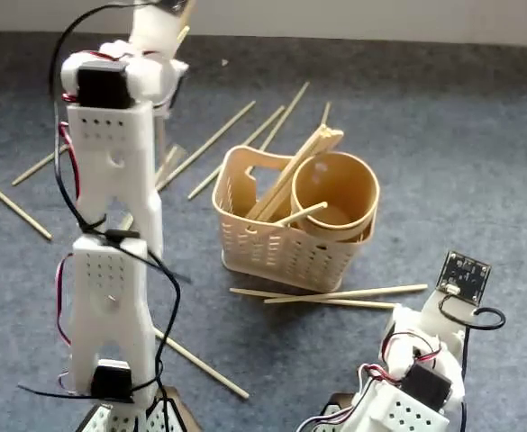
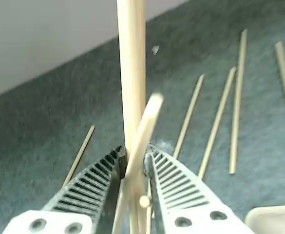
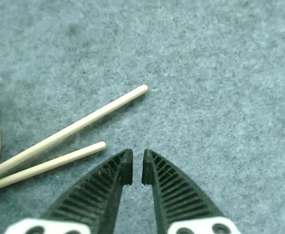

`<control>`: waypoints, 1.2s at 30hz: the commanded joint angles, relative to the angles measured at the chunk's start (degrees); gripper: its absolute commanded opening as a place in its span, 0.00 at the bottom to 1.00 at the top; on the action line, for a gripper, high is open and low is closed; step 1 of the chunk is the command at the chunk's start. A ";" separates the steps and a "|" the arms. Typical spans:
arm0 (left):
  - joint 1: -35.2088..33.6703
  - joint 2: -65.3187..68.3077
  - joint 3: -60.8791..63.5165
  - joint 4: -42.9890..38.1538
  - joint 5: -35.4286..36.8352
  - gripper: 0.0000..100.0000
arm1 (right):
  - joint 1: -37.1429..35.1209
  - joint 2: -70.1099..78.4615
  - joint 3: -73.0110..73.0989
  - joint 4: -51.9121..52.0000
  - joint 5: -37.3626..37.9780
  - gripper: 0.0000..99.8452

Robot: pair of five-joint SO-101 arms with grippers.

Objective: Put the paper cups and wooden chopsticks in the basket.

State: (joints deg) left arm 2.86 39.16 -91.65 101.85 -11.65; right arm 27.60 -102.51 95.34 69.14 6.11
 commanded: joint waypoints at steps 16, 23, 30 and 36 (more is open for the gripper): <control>24.04 -22.73 -3.56 -2.64 10.02 0.00 | -0.13 -0.22 8.57 0.31 0.35 0.06; 31.52 -23.16 -3.47 -1.14 10.11 0.00 | -0.13 -0.22 8.57 0.31 0.35 0.06; 26.24 -19.30 0.75 -1.05 10.02 0.00 | -0.13 -0.22 8.57 0.31 0.35 0.06; 24.84 -17.27 0.66 -1.05 9.76 0.04 | -0.13 -0.22 8.57 0.31 0.35 0.06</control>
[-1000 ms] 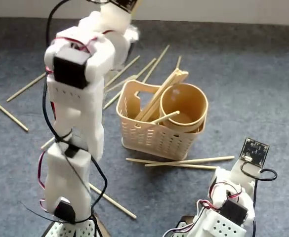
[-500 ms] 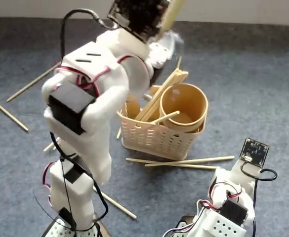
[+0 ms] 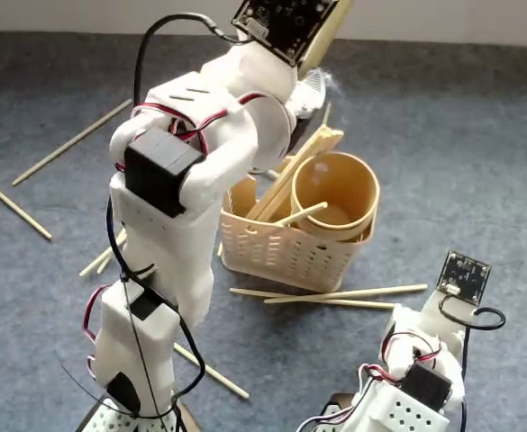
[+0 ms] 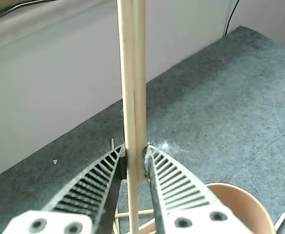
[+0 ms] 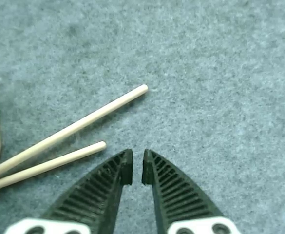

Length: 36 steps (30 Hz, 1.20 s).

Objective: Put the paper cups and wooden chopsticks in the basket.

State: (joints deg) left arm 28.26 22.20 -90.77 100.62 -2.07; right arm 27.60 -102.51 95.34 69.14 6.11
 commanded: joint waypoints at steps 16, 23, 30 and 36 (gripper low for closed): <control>-2.77 -1.71 -1.45 0.79 0.18 0.00 | -0.13 -0.22 8.57 0.31 0.35 0.06; -3.47 -21.58 2.24 0.79 -2.46 0.02 | -0.13 -0.22 8.57 0.31 0.35 0.06; -3.30 -48.92 27.74 0.70 -0.35 0.02 | -0.13 -0.22 8.57 0.31 0.35 0.06; -3.30 -71.69 66.86 -8.35 -0.53 0.02 | -0.13 -0.22 8.57 0.31 0.35 0.06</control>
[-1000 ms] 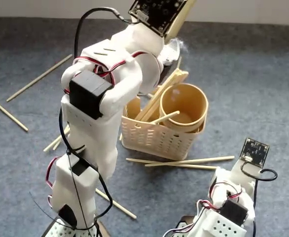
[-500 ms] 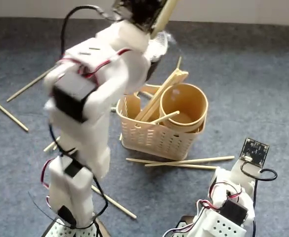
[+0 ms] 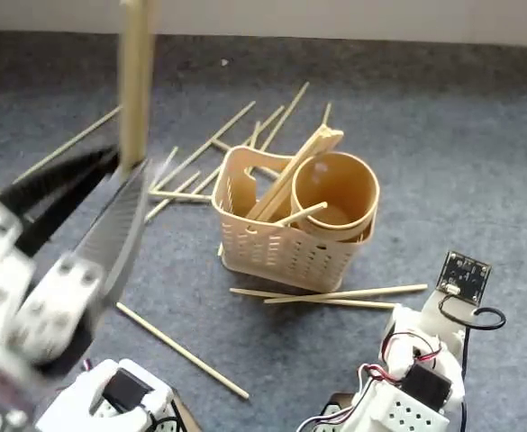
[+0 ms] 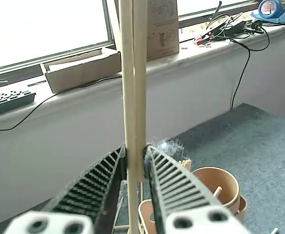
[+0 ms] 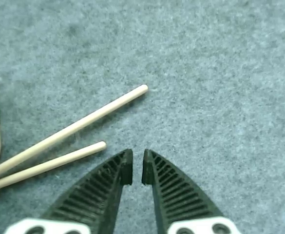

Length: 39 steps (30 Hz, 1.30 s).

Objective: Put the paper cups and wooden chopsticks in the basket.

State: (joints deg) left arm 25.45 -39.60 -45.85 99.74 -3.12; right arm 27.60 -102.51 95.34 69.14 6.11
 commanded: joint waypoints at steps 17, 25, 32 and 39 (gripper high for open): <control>1.63 -1.36 65.71 -61.63 0.53 0.02 | -0.13 -0.22 8.57 0.31 0.35 0.06; 1.36 5.14 61.32 -61.45 0.62 0.02 | -0.13 -0.22 8.57 0.31 0.35 0.06; 1.27 5.05 66.59 -60.40 0.62 0.03 | -0.13 -0.22 8.57 0.31 0.35 0.06; 2.77 -3.56 73.10 -59.69 0.79 0.04 | -0.13 -0.22 8.57 0.31 0.35 0.06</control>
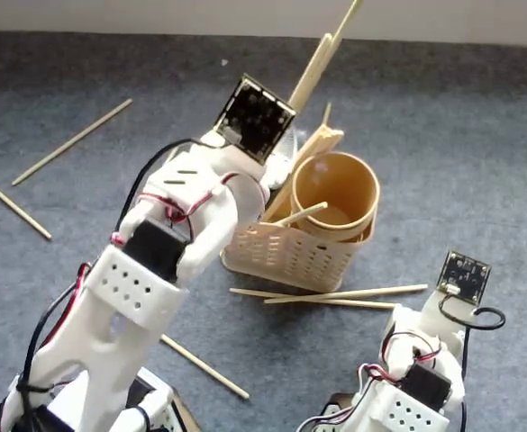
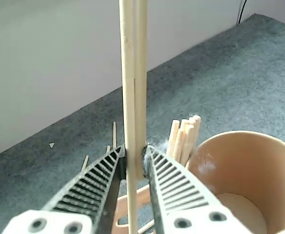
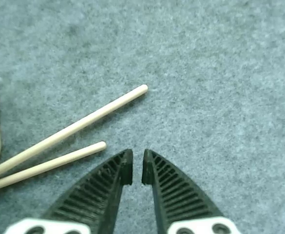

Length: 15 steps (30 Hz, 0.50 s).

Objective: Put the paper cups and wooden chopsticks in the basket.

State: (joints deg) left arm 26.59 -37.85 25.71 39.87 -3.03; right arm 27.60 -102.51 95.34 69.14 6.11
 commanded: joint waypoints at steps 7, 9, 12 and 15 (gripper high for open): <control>1.63 -17.19 11.82 0.18 0.70 0.12 | -0.13 -0.22 8.57 0.31 0.35 0.06; 1.63 -19.12 13.85 0.18 0.70 0.12 | -0.13 -0.22 8.57 0.31 0.35 0.06; 1.63 -20.18 14.64 0.18 0.70 0.12 | -0.13 -0.22 8.57 0.31 0.35 0.06; 1.54 -20.18 14.64 0.18 0.62 0.12 | -0.13 -0.22 8.57 0.31 0.35 0.06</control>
State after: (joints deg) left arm 28.09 -57.01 40.48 39.87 -3.03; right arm 27.60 -102.51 95.34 69.14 6.11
